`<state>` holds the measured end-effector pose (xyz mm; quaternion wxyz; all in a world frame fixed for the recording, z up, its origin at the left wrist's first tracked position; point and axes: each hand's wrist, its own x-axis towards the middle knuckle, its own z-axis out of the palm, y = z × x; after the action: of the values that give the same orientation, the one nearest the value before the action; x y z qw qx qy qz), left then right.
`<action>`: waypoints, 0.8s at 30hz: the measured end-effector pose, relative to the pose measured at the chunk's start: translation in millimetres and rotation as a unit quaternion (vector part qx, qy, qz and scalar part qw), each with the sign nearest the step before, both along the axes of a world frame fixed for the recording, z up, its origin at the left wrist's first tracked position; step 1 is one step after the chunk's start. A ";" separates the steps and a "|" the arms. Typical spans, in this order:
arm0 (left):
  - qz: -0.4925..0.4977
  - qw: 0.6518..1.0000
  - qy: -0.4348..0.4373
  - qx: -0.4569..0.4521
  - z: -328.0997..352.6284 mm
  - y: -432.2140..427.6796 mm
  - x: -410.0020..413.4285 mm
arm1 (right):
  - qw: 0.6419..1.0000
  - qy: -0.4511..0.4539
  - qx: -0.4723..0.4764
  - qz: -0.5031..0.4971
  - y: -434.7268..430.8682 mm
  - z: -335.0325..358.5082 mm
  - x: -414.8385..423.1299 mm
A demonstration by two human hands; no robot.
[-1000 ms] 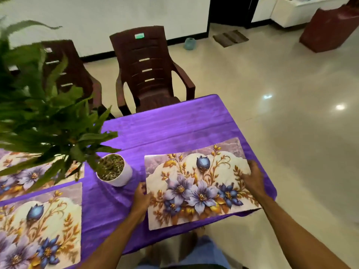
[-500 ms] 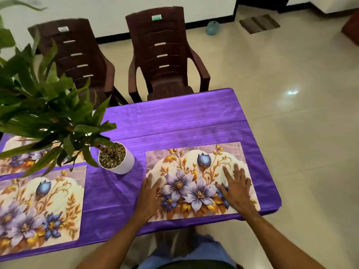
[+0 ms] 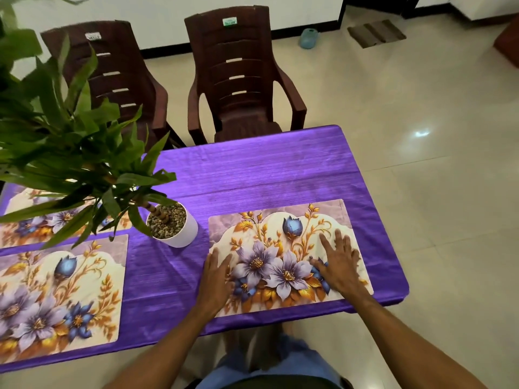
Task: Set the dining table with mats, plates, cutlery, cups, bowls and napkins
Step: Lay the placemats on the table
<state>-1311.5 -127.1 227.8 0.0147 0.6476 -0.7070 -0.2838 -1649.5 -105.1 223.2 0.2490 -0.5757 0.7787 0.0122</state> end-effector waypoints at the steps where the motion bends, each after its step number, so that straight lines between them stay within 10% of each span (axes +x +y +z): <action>1: 0.000 1.000 -0.001 0.001 0.0 1.0 -0.2 | 1.000 -0.001 0.000 0.000 0.6 0.5 -0.1; 24: 0.008 1.000 -0.007 -0.009 4.0 6.3 -4.3 | 1.000 -0.004 -0.016 0.000 7.4 -3.0 -2.5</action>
<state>-1315.8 -120.8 231.8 0.0184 0.6550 -0.7044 -0.2729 -1652.0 -97.7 220.2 0.2430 -0.5800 0.7775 -0.0028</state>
